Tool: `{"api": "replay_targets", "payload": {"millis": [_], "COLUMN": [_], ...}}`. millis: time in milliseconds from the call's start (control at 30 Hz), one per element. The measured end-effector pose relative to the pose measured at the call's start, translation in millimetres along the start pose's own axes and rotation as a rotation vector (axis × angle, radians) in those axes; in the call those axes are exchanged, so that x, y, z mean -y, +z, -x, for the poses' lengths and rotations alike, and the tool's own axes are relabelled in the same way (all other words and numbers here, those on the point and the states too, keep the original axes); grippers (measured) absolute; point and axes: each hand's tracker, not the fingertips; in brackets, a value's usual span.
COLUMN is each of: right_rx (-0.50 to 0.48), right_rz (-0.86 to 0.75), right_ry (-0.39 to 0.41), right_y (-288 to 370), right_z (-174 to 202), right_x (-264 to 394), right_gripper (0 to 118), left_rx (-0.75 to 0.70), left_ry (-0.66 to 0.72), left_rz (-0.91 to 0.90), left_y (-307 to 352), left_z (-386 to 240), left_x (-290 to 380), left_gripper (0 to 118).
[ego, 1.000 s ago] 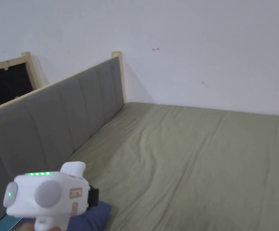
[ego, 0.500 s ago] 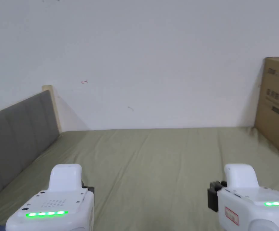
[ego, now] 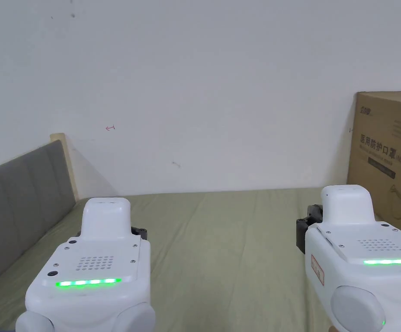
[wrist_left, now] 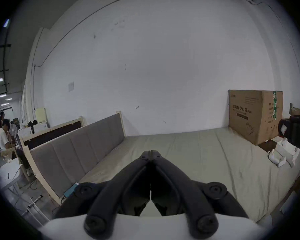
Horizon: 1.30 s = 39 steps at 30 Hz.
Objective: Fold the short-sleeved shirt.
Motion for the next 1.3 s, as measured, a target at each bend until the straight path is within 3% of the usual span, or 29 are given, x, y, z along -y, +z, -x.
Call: {"api": "replay_targets", "payload": {"millis": [67,100,167,200,233,333,433,533,733,867,967,1067,1300], "right_rx": [0.0,0.007,0.015,0.016,0.007,-0.009,-0.014,-0.017,-0.028,-0.026,-0.036,-0.036,-0.039], "right_rz": [-0.009,-0.013,-0.019,-0.015,-0.012,-0.031,-0.039,-0.043,-0.028,-0.014,0.004,0.011,0.023], "right_ry": [0.009,0.014,0.017,0.012,0.002,-0.005,0.025,0.033,0.012,0.01,0.018,0.023,0.022], "right_y": [2.8,2.5,1.2,0.0,-0.3,3.4,1.9,2.4,-2.0,-7.1,-11.3,-14.4,-22.5], "right_z": [2.6,3.9,4.7,4.5,4.6,13.3,16.2,15.6,9.1,7.9,9.1,11.6,12.5], "right_x": [-0.7,-0.4,0.7,0.8,1.6,3.5,2.2,1.9,4.4,8.5,11.4,14.2,17.4], "right_gripper": [18,34,98,116,118,118,118,118,118,118,118,118,118], "left_rx": [-0.016,-0.017,-0.018,0.006,0.019,0.086,0.151,0.201,0.136,0.189,0.205,0.111,0.136], "left_ry": [0.007,0.005,-0.007,-0.012,-0.008,-0.004,0.01,0.095,0.123,0.238,0.206,0.061,0.097], "left_rz": [-0.019,-0.031,-0.03,-0.024,-0.02,-0.062,0.009,0.051,0.091,0.059,0.054,0.006,-0.003], "left_y": [3.6,4.6,3.8,3.8,3.6,10.4,6.3,0.7,-5.5,-5.0,-8.5,-10.0,-13.0], "left_z": [0.4,1.5,3.4,2.0,2.5,1.1,0.6,4.5,7.4,17.0,16.7,6.7,7.8], "left_x": [0.0,0.1,-1.0,-1.7,-1.7,-1.0,-6.7,-7.7,-9.6,-8.6,-7.9,-4.6,-0.9], "left_gripper": [10,27,89,107,115,113,113,113,113,115,115,115,115]}}
